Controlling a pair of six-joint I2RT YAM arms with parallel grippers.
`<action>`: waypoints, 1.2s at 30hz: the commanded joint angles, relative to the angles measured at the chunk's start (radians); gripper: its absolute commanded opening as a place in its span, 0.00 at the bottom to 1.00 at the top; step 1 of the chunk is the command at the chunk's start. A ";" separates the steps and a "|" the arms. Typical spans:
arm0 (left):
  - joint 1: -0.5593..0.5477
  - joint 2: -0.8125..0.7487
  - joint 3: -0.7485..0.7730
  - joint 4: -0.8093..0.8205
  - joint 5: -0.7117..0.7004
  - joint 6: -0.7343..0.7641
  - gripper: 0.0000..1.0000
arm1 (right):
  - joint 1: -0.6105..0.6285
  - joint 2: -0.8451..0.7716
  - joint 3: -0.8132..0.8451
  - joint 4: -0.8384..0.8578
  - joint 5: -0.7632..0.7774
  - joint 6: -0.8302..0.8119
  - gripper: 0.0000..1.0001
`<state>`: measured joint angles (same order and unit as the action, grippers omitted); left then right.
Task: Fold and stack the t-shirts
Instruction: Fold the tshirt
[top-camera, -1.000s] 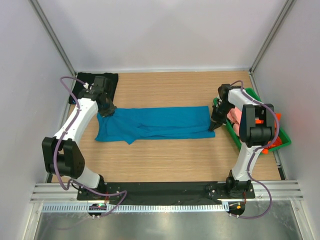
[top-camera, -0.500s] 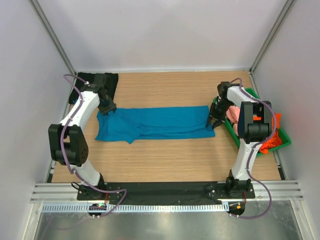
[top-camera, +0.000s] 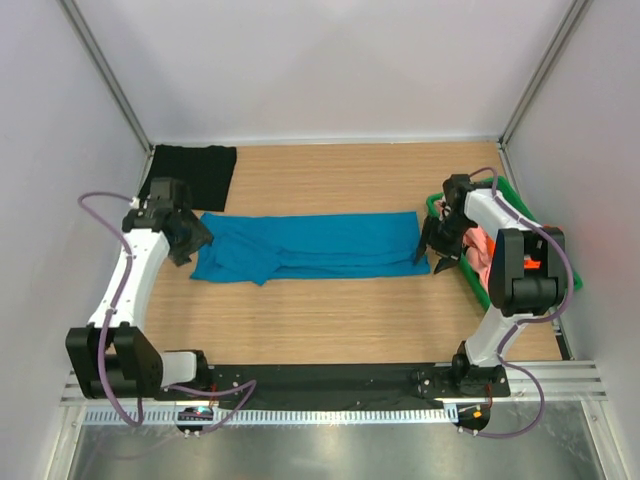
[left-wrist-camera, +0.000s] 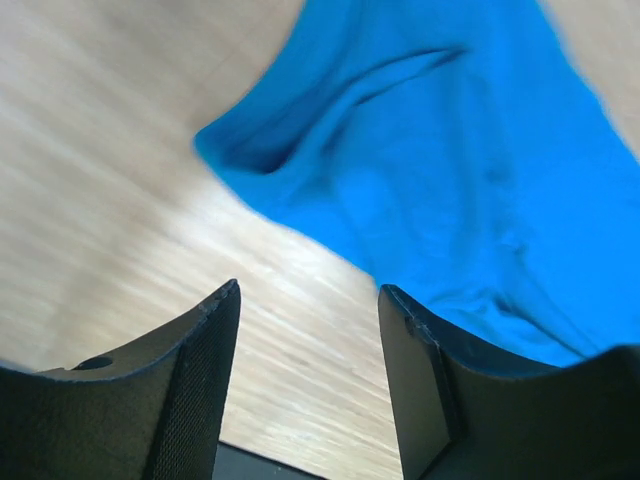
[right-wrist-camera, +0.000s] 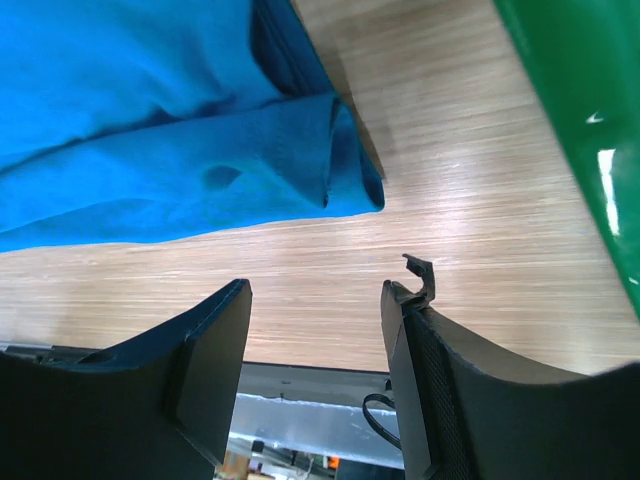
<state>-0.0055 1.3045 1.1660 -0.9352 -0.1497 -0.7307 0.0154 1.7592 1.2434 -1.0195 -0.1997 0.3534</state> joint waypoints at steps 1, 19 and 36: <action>0.102 -0.033 -0.124 0.016 0.090 -0.070 0.59 | -0.002 -0.024 -0.048 0.047 -0.043 0.032 0.61; 0.202 0.153 -0.236 0.124 0.157 -0.082 0.60 | -0.002 -0.018 -0.105 0.093 -0.040 0.056 0.61; 0.239 0.256 -0.252 0.242 0.111 -0.082 0.50 | -0.002 -0.007 -0.096 0.085 -0.024 0.047 0.61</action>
<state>0.2230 1.5604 0.8955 -0.7422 -0.0101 -0.8116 0.0158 1.7607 1.1320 -0.9360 -0.2356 0.3988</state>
